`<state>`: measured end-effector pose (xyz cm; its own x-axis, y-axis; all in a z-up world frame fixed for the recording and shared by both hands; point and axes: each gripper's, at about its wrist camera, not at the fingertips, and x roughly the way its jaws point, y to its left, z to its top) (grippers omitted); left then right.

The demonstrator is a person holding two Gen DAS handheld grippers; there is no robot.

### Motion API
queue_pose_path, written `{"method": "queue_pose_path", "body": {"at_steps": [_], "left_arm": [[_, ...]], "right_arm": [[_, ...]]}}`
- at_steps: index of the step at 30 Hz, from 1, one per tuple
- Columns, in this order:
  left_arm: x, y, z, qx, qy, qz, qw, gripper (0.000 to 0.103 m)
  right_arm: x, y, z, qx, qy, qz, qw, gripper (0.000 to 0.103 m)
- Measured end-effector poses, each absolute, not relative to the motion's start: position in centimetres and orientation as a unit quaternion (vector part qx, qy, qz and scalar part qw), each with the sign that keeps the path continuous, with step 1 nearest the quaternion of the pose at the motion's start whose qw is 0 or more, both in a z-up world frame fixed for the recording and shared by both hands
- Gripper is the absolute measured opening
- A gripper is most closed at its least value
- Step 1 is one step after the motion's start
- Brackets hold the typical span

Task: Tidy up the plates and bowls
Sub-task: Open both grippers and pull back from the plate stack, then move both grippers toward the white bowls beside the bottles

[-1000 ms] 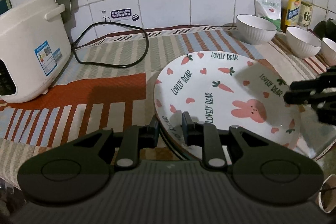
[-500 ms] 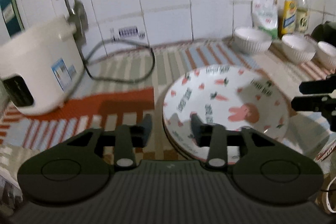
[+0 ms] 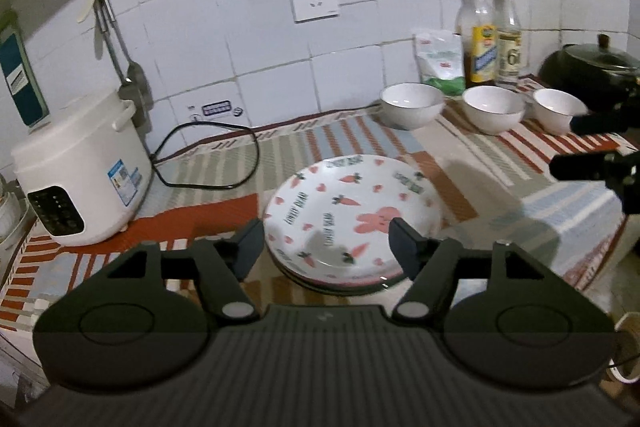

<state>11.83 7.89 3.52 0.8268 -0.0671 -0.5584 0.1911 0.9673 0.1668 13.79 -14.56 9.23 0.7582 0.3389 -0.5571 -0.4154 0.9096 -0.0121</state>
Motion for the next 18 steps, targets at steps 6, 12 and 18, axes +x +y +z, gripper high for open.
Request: {"method": "queue_pose_path", "body": {"at_steps": [6,12,18], "left_arm": [[10.2,4.7,4.1,0.129,0.284,-0.099,0.945,0.077],[9.4,1.3,4.4,0.137,0.274,-0.139,0.942,0.088],[8.7,-2.2,4.5,0.154,0.26,-0.171,0.938,0.093]], "right_arm": [[11.4,-17.3,10.7,-0.072,0.268,0.187,0.942,0.074],[9.4,-20.1,11.6,-0.082,0.247,0.168,0.951,0.09],[7.3,-22.5,12.0,-0.091,0.236,0.15,0.956,0.092]]}}
